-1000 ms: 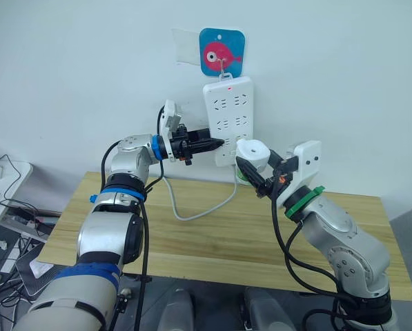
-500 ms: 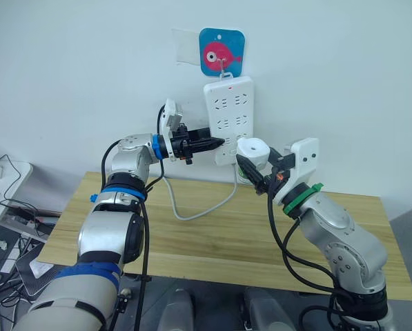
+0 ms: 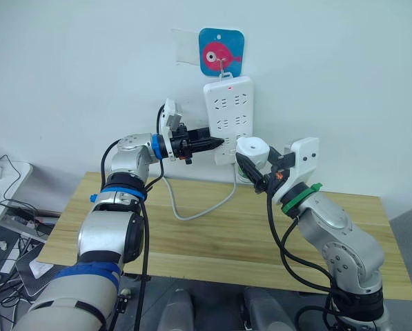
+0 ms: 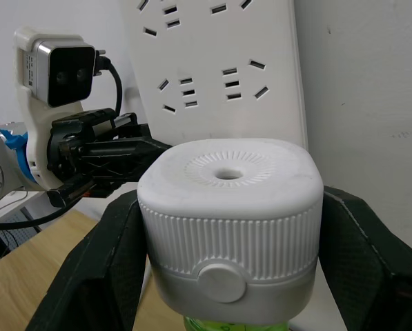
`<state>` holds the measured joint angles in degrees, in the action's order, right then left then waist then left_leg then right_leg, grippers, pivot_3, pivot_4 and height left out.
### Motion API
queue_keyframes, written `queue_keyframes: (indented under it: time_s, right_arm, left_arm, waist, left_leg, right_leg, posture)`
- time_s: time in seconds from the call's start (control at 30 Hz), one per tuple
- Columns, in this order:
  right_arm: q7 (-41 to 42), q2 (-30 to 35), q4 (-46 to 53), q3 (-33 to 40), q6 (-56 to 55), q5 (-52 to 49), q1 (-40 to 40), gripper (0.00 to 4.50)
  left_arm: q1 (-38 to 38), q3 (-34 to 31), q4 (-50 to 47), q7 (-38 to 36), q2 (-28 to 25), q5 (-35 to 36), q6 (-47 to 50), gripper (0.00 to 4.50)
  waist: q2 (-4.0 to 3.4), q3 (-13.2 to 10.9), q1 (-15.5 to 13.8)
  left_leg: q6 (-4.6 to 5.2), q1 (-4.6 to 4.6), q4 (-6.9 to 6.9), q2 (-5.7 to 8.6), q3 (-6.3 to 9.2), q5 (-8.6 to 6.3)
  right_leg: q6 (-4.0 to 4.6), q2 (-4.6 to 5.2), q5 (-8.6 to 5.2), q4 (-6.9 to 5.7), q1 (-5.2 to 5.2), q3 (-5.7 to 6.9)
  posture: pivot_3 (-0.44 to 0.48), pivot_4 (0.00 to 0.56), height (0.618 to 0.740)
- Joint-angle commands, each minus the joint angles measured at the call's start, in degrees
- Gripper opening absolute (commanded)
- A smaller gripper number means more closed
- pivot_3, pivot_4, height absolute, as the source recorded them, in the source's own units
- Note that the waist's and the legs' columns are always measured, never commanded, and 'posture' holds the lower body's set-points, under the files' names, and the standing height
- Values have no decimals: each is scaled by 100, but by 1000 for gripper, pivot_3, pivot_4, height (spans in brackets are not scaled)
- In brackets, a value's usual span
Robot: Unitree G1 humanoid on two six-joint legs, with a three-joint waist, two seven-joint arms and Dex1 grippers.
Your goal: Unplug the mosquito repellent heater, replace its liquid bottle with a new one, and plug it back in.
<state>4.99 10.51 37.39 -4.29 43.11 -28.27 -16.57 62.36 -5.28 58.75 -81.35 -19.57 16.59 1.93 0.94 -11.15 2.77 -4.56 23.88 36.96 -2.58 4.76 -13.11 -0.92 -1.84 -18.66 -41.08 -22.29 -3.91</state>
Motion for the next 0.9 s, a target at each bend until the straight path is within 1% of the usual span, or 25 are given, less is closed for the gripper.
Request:
queue_keyframes:
  time_s: [0.03,0.9]
  right_arm:
    - [38,-68,174,70,-108,-30,-143,3105]
    - [79,-68,219,207,-12,-123,-261,3105]
  left_arm:
    - [228,-25,-101,-137,63,36,-80,1288]
    - [195,-24,-129,-111,60,15,-135,1288]
  waist:
    - [0,0,0]
    - [0,0,1]
  left_leg:
    - [0,0,0,0,0,0]
    - [0,0,0,0,0,0]
  right_leg:
    - [0,0,0,0,0,0]
    - [0,0,0,0,0,0]
  posture:
    - [2,143,740]
    - [7,148,740]
